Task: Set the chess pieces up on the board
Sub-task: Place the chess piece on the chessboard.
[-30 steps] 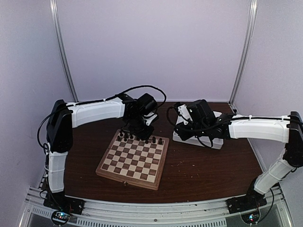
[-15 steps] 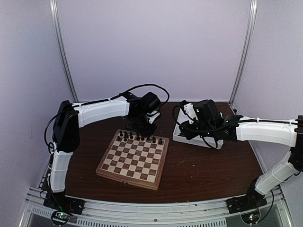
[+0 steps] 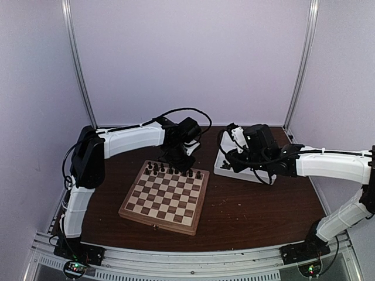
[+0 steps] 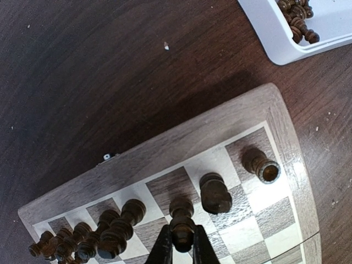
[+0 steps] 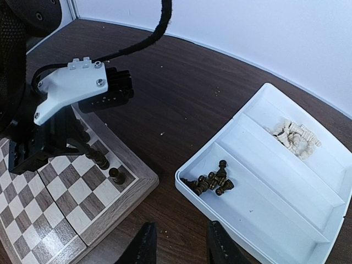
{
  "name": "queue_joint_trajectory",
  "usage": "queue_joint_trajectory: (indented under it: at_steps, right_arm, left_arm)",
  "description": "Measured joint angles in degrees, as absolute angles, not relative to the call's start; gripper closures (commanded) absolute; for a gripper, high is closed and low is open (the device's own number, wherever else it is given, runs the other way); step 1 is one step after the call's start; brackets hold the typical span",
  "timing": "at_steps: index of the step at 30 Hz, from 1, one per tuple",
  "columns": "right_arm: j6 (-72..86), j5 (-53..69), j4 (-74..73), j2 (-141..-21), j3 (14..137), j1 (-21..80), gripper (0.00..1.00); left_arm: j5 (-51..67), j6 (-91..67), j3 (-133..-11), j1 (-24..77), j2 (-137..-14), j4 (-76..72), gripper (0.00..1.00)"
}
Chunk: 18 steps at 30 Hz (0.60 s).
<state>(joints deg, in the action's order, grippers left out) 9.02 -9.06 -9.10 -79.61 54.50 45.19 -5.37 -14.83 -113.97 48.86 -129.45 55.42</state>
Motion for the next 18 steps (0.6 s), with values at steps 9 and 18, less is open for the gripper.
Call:
queue_joint_trajectory:
  at_steps: [9,18]
  right_arm:
    - [8.9,-9.3,-9.0,-78.8,54.0,45.0,0.68]
    - [8.9,-9.4,-9.0,-78.7,54.0,44.9,0.68]
  left_arm:
    - [-5.5,-14.4,-114.8,48.9,-130.3,55.4,0.94]
    - [-6.0,-14.1,-115.1,48.8,-130.8,55.4,0.93]
